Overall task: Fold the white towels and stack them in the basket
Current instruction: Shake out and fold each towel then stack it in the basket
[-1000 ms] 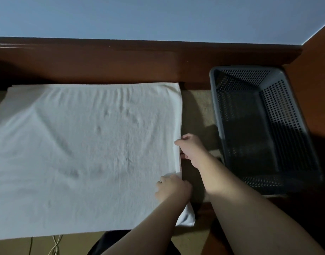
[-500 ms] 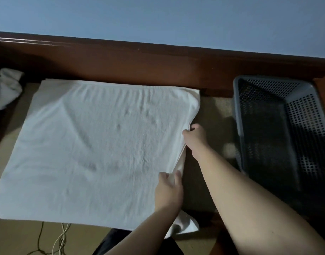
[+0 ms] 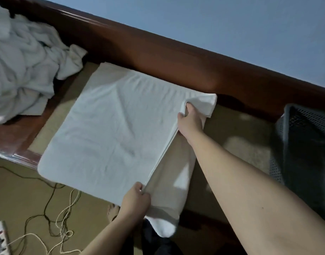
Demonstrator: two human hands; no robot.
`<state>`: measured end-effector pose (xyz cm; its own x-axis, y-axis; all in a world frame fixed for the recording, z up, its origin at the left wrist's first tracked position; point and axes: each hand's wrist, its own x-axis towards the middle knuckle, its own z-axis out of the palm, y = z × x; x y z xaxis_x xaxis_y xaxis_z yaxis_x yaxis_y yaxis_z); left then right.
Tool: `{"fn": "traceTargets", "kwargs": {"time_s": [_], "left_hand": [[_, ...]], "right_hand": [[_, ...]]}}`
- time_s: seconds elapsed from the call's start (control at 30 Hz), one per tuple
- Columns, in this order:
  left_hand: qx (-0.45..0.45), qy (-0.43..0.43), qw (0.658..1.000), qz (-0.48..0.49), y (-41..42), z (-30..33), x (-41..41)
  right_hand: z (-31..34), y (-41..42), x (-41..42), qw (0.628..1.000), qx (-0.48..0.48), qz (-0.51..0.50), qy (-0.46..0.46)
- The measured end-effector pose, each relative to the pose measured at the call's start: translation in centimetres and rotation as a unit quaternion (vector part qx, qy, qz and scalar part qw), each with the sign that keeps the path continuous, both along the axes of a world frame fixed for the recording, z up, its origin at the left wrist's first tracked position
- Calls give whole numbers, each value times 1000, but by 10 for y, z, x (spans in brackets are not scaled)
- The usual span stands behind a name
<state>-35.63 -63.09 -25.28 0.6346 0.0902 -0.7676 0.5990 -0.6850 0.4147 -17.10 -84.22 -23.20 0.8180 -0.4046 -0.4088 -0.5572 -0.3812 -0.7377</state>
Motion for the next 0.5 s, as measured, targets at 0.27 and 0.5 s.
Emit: {"fn": "traceTargets", "kwargs": {"time_s": [0.27, 0.5], "left_hand": [[33, -155, 978, 138, 114, 23, 40], [23, -66, 980, 187, 173, -20, 31]], "right_hand": [[0, 118, 80, 992, -30, 114, -38], [-46, 175, 98, 943, -138, 282, 107]]}}
